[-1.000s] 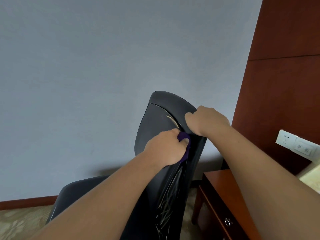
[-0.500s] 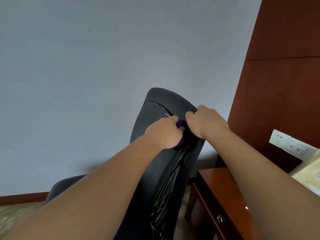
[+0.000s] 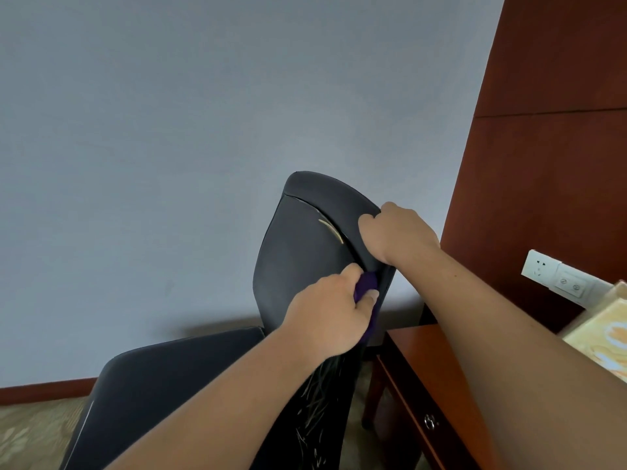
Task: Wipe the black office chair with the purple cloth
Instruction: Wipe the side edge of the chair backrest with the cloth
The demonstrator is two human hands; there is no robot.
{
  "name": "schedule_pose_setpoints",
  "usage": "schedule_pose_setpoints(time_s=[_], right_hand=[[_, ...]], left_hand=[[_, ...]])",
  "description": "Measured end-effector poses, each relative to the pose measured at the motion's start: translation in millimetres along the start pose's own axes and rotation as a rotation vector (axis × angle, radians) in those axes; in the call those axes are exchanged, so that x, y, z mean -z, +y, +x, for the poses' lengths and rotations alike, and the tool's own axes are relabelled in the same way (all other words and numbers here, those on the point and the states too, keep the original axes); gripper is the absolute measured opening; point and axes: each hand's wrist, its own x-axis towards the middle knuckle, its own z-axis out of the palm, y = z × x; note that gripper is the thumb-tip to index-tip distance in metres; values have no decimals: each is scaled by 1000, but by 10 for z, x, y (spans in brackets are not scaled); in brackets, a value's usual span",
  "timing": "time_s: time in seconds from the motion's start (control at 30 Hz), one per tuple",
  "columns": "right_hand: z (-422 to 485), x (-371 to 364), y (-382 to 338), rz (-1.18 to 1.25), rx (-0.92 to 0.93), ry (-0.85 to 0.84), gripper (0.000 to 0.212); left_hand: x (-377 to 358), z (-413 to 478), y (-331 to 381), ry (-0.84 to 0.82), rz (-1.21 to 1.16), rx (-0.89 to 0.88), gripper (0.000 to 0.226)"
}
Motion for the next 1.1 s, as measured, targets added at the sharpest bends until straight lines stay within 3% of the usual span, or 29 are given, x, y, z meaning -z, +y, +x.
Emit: schedule_pose_setpoints(time_s=[0.27, 0.63, 1.0, 1.1], right_hand=[[-4, 2, 11, 61, -5, -19, 33], [-20, 27, 19, 71, -12, -37, 33], [-7, 1, 31, 81, -8, -21, 31], [16, -5, 44, 87, -7, -21, 31]], left_hand=[[67, 134, 146, 170, -89, 26, 21], [-167, -227, -202, 10, 262, -48, 25], [-115, -105, -41, 213, 88, 17, 25], [-220, -169, -130, 196, 112, 11, 19]])
